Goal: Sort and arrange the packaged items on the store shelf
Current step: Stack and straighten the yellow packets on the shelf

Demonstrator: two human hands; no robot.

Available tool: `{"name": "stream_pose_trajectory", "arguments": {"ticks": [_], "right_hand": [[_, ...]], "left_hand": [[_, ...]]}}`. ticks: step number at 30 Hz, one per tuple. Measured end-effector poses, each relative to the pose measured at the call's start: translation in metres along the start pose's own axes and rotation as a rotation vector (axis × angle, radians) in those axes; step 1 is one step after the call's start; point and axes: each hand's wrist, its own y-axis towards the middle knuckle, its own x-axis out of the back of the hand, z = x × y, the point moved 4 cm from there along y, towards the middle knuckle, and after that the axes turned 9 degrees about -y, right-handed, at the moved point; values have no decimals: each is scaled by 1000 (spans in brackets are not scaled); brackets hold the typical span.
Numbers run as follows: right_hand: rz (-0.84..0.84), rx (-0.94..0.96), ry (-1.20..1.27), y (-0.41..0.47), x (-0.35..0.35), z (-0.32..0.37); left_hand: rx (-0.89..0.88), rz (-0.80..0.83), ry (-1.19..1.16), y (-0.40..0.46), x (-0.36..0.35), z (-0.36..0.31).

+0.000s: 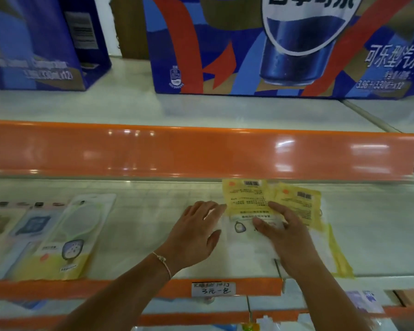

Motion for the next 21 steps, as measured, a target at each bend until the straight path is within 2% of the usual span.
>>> {"name": "stream_pose_trajectory", "arguments": {"ticks": [4,10,14,19,21], "right_hand": [[96,49,-44,-17,-57,15],[216,123,-162,-38,-140,29],[279,126,-117,-49,-181,37],[225,161,-43,-59,-216,48],[198,191,-82,-60,-230,54]], "left_hand": [[55,-58,30,-24,29,14],[32,-116,155,-74,71,59],[43,-144,190,-110,101,82],[136,-239,-5,-150,129,147],[292,-305,-210,-163,142,159]]}}
